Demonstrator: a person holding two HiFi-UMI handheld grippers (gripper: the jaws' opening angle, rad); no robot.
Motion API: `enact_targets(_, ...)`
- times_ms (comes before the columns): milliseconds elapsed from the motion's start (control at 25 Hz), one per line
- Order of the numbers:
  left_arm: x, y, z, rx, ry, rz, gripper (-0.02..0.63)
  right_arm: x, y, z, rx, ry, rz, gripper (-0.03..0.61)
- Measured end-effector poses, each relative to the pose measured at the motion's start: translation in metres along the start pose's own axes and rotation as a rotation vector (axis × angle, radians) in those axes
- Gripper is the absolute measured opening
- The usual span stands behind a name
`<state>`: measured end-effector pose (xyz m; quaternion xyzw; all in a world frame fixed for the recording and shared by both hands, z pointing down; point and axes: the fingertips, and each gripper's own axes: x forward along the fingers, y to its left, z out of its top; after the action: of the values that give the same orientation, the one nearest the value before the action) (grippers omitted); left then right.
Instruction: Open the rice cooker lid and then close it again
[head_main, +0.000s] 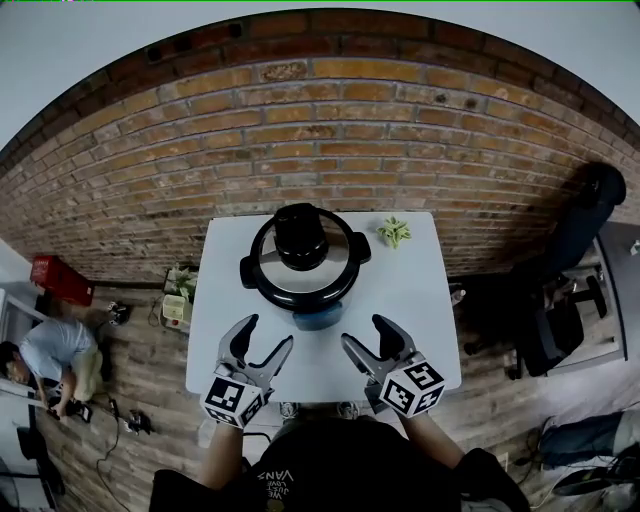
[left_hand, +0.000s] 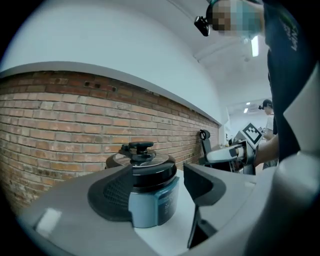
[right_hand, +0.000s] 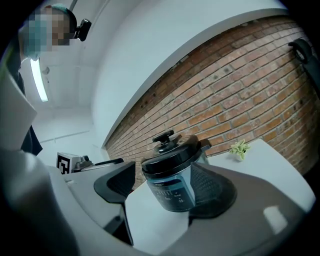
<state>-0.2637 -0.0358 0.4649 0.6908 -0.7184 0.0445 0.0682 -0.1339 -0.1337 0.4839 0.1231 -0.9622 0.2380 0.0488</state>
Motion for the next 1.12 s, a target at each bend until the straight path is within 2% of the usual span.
enact_targets(80, 0.01, 0.008, 0.003, 0.012, 0.015, -0.05, 0.293, 0.002, 0.001, 0.0, 0.012, -0.022, -0.036, 0.336)
enact_targets(240, 0.029, 0.027, 0.024, 0.079, -0.021, -0.127, 0.293, 0.005, 0.005, -0.003, 0.032, -0.054, -0.097, 0.336)
enact_targets(560, 0.066, 0.044, 0.053, 0.183, -0.033, -0.263, 0.293, 0.011, 0.014, -0.009, 0.047, -0.088, -0.158, 0.336)
enact_targets(840, 0.112, 0.052, 0.071, 0.245, 0.001, -0.405, 0.295, 0.008, 0.017, -0.013, 0.07, -0.116, -0.194, 0.336)
enact_targets(1120, 0.156, 0.044, 0.063, 0.28, 0.114, -0.583, 0.295, 0.001, 0.013, -0.016, 0.099, -0.148, -0.234, 0.335)
